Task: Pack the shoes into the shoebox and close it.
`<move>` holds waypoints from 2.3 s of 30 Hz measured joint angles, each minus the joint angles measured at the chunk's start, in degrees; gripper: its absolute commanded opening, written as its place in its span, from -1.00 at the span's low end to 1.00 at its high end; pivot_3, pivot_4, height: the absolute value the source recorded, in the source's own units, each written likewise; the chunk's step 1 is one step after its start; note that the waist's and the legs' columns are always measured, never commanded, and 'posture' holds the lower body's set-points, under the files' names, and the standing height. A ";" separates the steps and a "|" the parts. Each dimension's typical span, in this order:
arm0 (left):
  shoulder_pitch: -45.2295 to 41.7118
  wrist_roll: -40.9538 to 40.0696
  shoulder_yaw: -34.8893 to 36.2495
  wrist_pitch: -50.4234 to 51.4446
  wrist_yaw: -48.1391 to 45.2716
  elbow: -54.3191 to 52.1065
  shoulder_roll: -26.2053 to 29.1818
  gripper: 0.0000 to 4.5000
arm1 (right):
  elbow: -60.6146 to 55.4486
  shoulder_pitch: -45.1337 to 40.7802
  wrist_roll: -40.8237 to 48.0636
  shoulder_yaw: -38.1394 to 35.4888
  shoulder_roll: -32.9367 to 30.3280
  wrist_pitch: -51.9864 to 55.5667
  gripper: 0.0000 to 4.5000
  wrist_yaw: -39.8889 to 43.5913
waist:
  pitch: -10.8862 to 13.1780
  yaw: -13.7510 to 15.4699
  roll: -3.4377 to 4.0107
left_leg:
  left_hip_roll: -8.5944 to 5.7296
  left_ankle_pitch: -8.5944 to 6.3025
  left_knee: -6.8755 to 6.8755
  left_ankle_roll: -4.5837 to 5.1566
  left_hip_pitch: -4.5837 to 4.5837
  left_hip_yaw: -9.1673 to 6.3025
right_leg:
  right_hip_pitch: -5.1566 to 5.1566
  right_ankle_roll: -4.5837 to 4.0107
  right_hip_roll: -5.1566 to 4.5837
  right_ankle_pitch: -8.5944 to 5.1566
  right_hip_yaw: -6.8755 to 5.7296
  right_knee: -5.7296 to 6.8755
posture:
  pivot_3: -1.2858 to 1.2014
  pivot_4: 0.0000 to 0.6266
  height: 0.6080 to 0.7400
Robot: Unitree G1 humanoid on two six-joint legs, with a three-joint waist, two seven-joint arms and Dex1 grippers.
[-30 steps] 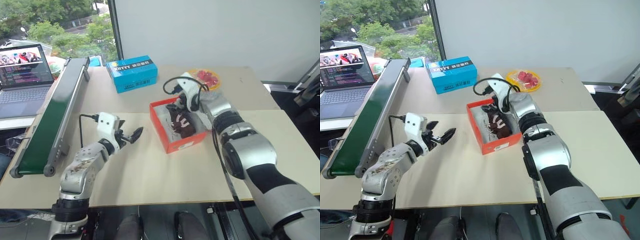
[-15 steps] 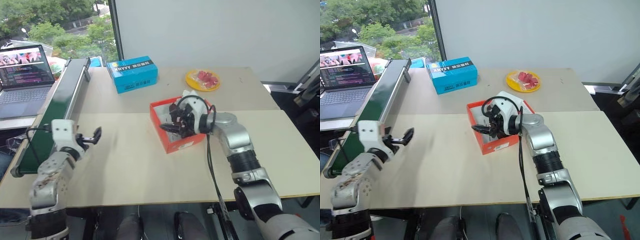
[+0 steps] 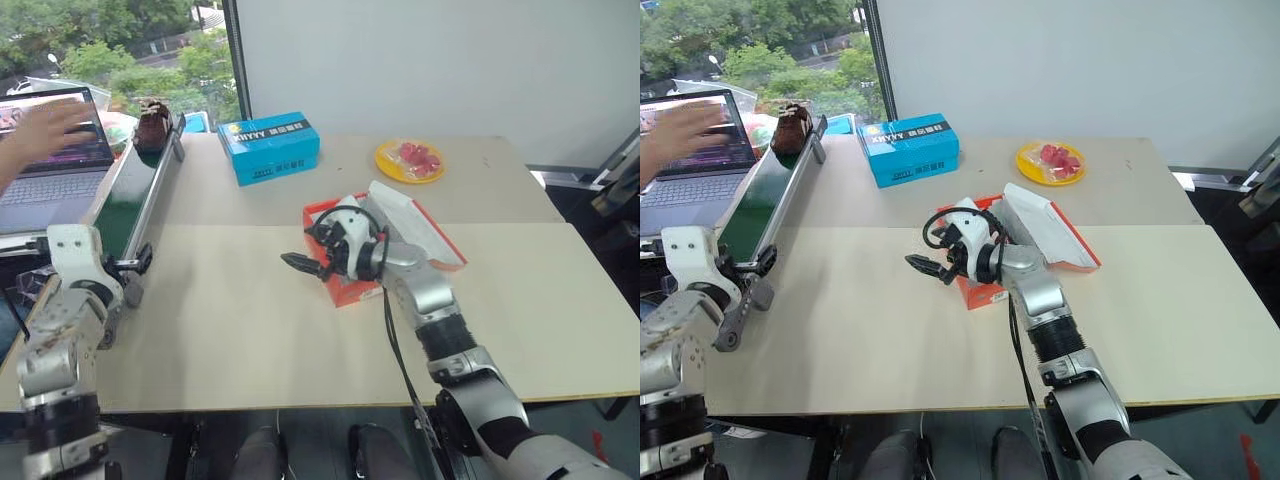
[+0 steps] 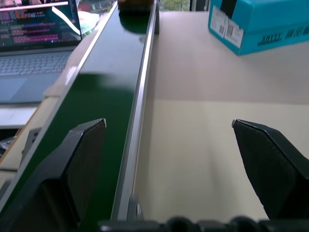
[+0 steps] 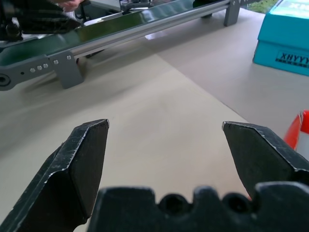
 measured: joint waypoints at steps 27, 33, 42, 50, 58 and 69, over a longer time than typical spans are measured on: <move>-19.31 2.57 -2.90 -12.71 -8.71 36.69 12.26 1.00 | -0.54 0.59 0.22 0.91 -0.81 -1.69 0.98 -0.12 | -0.01 -0.19 -0.05 | 0.01 0.03 0.01 -0.05 -0.05 0.27 | -0.02 0.00 0.01 0.00 -0.13 0.05 | 0.03 -0.52 1.00; -25.86 5.25 -5.84 -18.29 -12.47 48.12 13.84 1.00 | -1.23 0.60 0.19 1.07 -1.36 -1.10 0.98 -0.28 | 0.00 -0.12 -0.06 | 0.00 0.03 0.04 -0.05 -0.07 0.36 | -0.03 0.00 0.02 0.00 -0.14 0.08 | 0.03 -0.52 1.00; -31.85 8.18 -7.86 -24.76 -14.25 60.42 14.99 1.00 | -3.85 0.63 0.10 1.33 -2.98 0.05 0.98 0.10 | 0.00 -0.24 -0.08 | 0.02 0.04 0.05 -0.05 -0.14 0.37 | -0.06 0.00 0.06 0.00 -0.15 0.11 | 0.03 -0.52 1.00; -29.73 8.62 -6.94 -25.16 -12.66 64.47 14.99 0.77 | -6.21 1.23 0.10 1.39 -3.96 1.53 1.00 -0.13 | 0.00 -0.29 -0.09 | 0.03 0.03 0.06 -0.05 -0.17 0.36 | -0.07 0.01 0.05 0.00 -0.16 0.14 | 0.03 -0.52 1.00; -25.33 6.23 -5.26 -23.22 -14.80 61.28 14.62 -0.32 | -8.46 1.42 0.13 1.35 -4.70 3.50 1.00 -1.07 | -0.01 -0.20 -0.07 | 0.04 0.06 0.06 -0.09 0.24 0.43 | 0.10 -0.02 0.03 -0.01 -0.13 0.19 | 0.03 -0.52 1.00; -22.55 4.25 -2.89 -19.38 -10.66 49.83 14.32 -0.77 | -8.50 1.41 0.49 1.36 -4.68 3.99 1.00 -1.06 | 0.03 -0.03 -0.37 | 0.07 0.06 0.07 -0.09 -0.20 0.31 | -0.13 -0.03 0.05 -0.01 -0.22 0.31 | 0.03 -0.52 1.00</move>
